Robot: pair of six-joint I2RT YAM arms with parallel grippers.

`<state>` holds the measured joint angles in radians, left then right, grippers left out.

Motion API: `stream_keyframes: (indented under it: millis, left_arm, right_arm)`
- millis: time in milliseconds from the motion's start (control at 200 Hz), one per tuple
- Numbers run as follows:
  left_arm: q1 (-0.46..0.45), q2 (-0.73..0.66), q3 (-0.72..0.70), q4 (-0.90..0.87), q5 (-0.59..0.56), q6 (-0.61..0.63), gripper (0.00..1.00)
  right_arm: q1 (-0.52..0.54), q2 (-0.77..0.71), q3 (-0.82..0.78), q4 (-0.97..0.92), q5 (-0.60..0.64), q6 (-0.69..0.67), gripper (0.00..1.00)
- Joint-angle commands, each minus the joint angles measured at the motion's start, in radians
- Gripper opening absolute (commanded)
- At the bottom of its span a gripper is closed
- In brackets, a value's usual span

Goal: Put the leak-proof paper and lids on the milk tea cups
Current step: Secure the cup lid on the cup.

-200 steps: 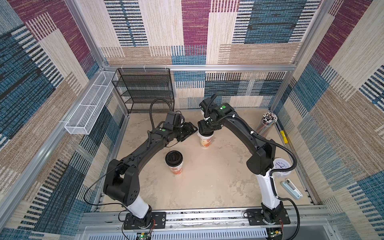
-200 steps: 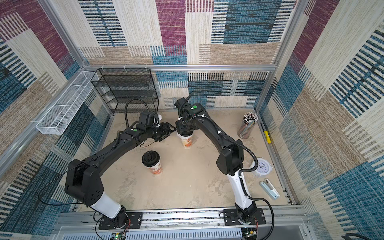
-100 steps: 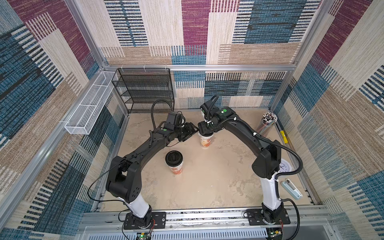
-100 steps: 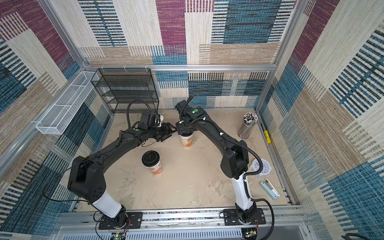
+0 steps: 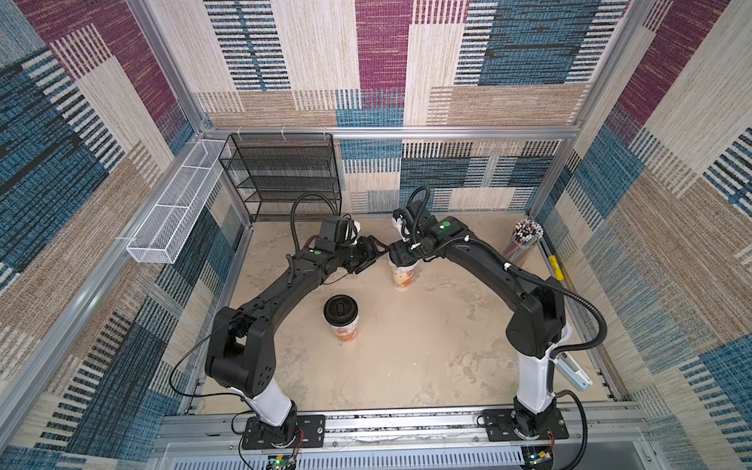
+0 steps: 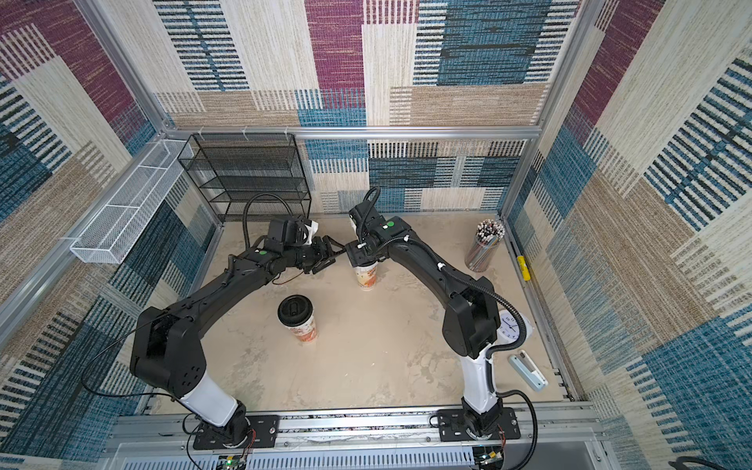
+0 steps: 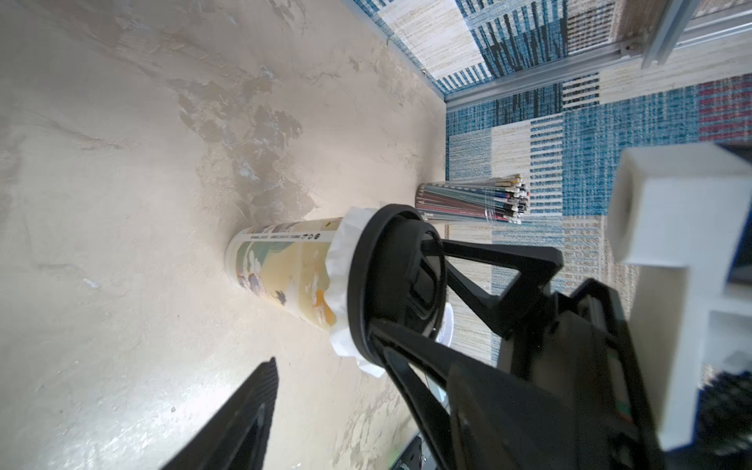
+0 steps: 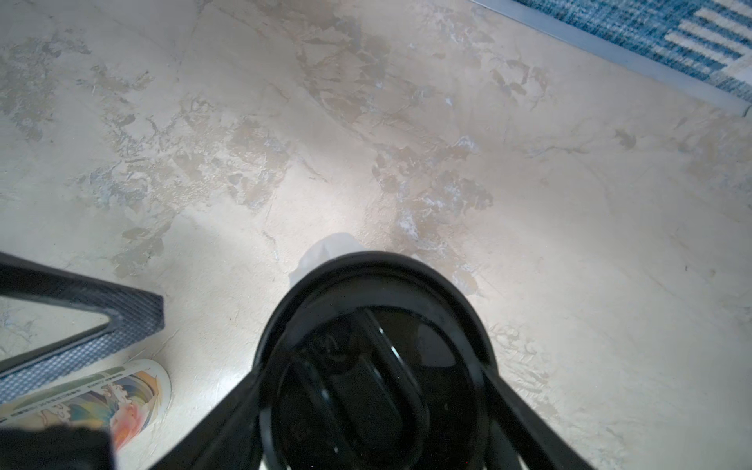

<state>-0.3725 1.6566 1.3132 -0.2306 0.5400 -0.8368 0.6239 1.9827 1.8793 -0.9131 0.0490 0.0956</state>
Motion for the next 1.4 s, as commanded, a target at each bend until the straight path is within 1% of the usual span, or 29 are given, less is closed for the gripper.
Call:
stream_keyframes:
  millis: [0, 376, 711, 967, 1197, 1308, 1398]
  left_arm:
    - [0.001, 0.008, 0.015, 0.019, 0.089, 0.052, 0.69]
    - [0.010, 0.062, 0.059, 0.012, 0.149, 0.077, 0.70]
    - [0.005, 0.151, 0.139, -0.067, 0.189, 0.126, 0.70]
    - [-0.003, 0.200, 0.154, -0.102, 0.202, 0.154, 0.68]
    - [-0.014, 0.237, 0.177, -0.188, 0.178, 0.213, 0.62]
    - [-0.016, 0.250, 0.181, -0.245, 0.149, 0.244, 0.60]
    - [-0.017, 0.255, 0.178, -0.288, 0.109, 0.267, 0.59]
  right_arm:
    - [0.004, 0.004, -0.059, -0.154, -0.137, -0.053, 0.81]
    - [-0.029, -0.069, -0.166, -0.082, -0.203, -0.133, 0.82]
    - [-0.049, -0.076, -0.174, -0.063, -0.243, -0.153, 0.82]
    - [-0.053, -0.053, -0.160, -0.089, -0.190, -0.149, 0.82]
    - [-0.053, -0.051, -0.123, -0.096, -0.194, -0.142, 0.83]
    - [-0.053, -0.054, -0.093, -0.096, -0.193, -0.133, 0.83]
    - [-0.053, -0.052, -0.037, -0.104, -0.182, -0.124, 0.84]
